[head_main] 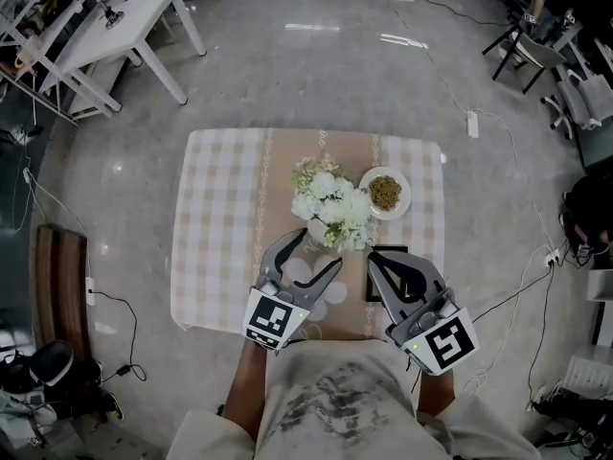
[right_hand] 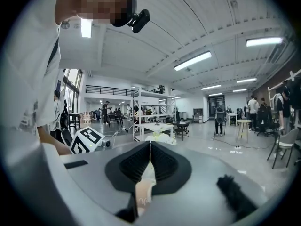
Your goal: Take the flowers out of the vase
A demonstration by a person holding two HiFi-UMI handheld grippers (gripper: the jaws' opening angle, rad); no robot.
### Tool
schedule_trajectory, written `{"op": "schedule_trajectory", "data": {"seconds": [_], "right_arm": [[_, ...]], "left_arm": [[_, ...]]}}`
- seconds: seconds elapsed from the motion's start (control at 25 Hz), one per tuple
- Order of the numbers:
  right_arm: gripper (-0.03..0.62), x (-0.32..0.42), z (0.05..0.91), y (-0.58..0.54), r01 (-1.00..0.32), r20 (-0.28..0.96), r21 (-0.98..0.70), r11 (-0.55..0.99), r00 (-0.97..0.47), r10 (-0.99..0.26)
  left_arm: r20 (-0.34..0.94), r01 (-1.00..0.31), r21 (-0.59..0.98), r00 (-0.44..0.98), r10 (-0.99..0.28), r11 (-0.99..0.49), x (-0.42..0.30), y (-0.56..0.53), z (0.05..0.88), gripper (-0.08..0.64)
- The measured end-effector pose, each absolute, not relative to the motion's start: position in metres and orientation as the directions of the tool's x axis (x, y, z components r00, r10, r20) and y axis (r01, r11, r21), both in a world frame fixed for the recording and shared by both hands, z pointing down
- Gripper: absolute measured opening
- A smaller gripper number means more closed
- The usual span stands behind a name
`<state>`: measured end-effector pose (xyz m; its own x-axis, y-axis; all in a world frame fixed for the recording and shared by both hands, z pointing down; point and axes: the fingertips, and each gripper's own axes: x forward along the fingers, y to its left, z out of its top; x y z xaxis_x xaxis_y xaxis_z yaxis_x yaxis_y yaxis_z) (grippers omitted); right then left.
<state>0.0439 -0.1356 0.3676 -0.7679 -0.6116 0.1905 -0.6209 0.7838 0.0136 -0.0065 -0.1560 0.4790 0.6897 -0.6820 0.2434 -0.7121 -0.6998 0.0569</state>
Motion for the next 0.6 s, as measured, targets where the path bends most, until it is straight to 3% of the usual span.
{"op": "schedule_trajectory", "data": {"seconds": [0.6], "right_arm": [[0.017,0.058,0.377,-0.132,-0.647,0.199,-0.004,0.763,-0.748,-0.633]], "left_arm": [[0.237,-0.682,0.038,0.716,-0.656,-0.731,0.010,-0.161,0.494,0.432]]}}
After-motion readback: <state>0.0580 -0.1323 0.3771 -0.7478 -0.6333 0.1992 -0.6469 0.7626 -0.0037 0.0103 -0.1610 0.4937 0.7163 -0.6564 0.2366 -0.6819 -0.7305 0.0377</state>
